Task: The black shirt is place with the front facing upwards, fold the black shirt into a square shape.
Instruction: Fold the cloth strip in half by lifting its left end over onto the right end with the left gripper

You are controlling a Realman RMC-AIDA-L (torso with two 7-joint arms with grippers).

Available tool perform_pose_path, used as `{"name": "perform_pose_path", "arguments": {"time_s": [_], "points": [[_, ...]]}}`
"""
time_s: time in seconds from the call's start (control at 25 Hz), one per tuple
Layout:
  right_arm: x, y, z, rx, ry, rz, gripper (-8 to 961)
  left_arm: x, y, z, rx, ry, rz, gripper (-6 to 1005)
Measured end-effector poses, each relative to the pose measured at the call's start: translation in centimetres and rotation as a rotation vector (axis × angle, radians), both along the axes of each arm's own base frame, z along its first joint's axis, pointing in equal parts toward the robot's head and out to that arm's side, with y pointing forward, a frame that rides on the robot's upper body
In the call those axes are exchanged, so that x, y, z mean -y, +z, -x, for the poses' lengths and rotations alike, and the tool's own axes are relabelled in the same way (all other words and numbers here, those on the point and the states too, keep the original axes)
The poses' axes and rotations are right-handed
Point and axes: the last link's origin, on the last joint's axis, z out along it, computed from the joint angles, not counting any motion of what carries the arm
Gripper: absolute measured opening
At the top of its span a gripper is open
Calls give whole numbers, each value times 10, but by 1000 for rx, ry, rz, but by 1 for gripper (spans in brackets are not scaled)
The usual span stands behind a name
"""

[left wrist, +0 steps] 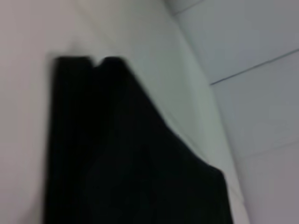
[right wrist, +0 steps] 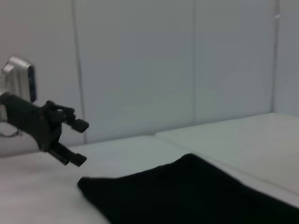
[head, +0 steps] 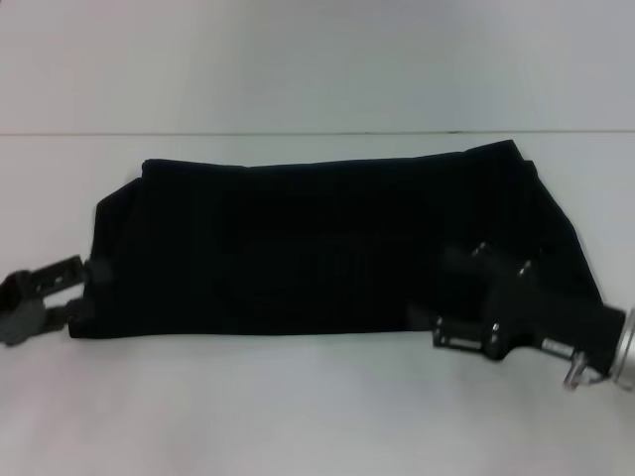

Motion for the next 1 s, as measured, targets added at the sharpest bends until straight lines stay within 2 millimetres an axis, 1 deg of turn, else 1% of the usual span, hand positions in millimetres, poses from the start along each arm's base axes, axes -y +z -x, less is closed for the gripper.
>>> {"name": "perform_pose_path", "arguments": {"time_s": [0.12,0.16,0.32,0.52,0.84,1.0], "points": [[4,-9,-2,19,5,7,914,10,-2,10,3,64,27,922],[5,-12,-2,24,4,7,940,12,-3,12,2,86,38,922],[3,-16,-5,48,-12,-1,935,14,-4,21,-13,167,74,923],[1,-17,-6,58,-23,-8,936,8,-3,27,-38,246,88,923],[1,-17,-7,64,-27,-10,935,-1,-3,29,-39,299,73,922],[-1,-18,-7,70,-30,-11,935,-6,-7,27,-39,305,77,922]]}}
